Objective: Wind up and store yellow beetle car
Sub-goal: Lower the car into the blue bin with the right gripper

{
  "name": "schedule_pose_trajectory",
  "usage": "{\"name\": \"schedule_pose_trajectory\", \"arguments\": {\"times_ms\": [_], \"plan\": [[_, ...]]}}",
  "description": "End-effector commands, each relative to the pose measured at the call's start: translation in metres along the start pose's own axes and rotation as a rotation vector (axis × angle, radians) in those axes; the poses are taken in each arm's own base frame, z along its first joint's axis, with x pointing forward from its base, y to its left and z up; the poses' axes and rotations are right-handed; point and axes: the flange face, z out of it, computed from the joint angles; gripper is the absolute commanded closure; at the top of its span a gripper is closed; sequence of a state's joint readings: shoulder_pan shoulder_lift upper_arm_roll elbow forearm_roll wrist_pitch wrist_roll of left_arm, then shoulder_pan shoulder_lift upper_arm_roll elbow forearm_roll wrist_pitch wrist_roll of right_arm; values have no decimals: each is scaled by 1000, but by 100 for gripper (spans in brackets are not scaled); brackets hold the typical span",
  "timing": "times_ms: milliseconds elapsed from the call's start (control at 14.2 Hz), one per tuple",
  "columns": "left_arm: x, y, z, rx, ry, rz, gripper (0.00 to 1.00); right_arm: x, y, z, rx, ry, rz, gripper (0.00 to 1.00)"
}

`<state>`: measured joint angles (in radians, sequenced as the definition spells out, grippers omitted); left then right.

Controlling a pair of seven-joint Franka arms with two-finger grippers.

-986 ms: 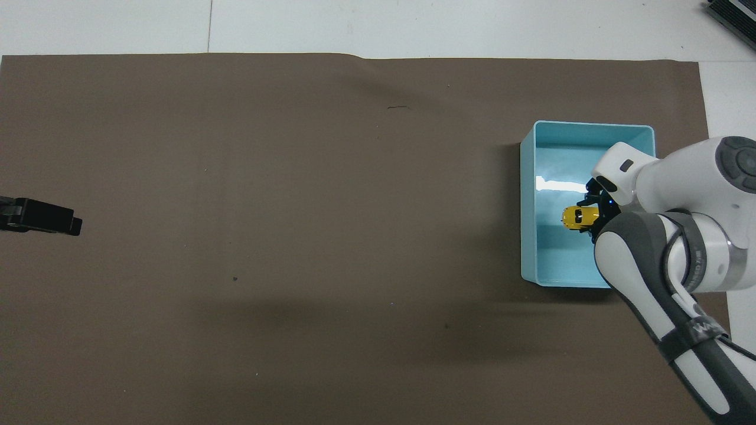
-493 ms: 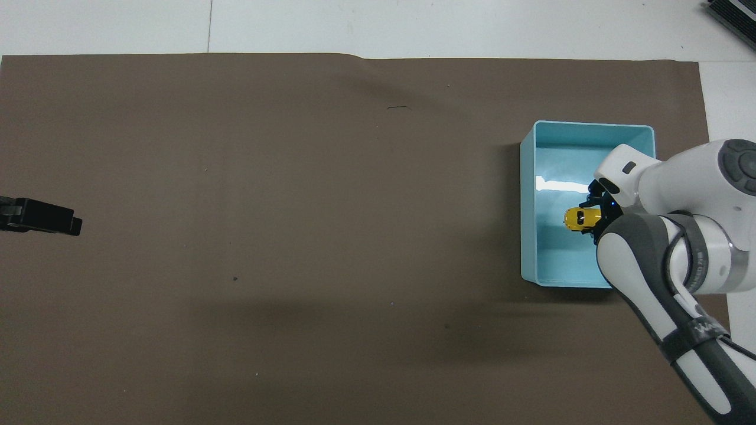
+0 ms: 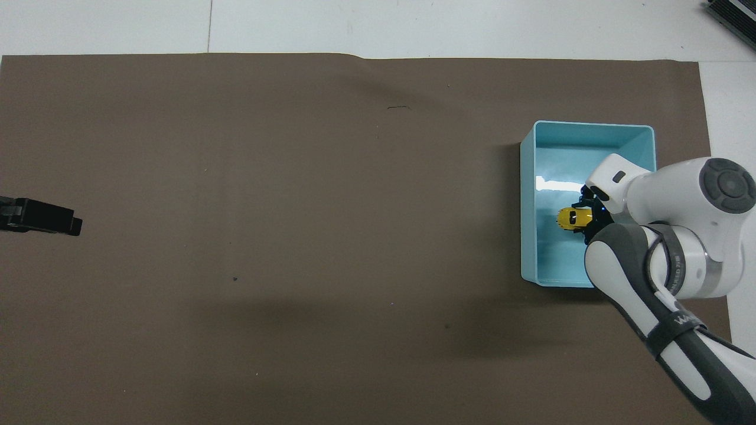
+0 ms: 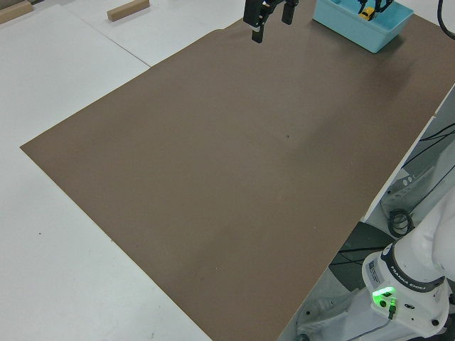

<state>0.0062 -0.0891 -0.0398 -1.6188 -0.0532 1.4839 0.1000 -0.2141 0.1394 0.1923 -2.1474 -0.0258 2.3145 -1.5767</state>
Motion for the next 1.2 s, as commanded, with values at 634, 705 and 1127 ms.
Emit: {"name": "schedule_pose_trajectory", "arguments": {"times_ms": [634,705,1127], "plan": [[-8,0,-1,-12,-5,-7,0,-7,-1,37,-3,11,-55,91],[-8,0,0,-12,-6,-7,0,-6,-1,37,-4,11,-58,90],[-8,0,0,-12,-6,-7,0,-7,-1,43,5,14,-53,75]]}}
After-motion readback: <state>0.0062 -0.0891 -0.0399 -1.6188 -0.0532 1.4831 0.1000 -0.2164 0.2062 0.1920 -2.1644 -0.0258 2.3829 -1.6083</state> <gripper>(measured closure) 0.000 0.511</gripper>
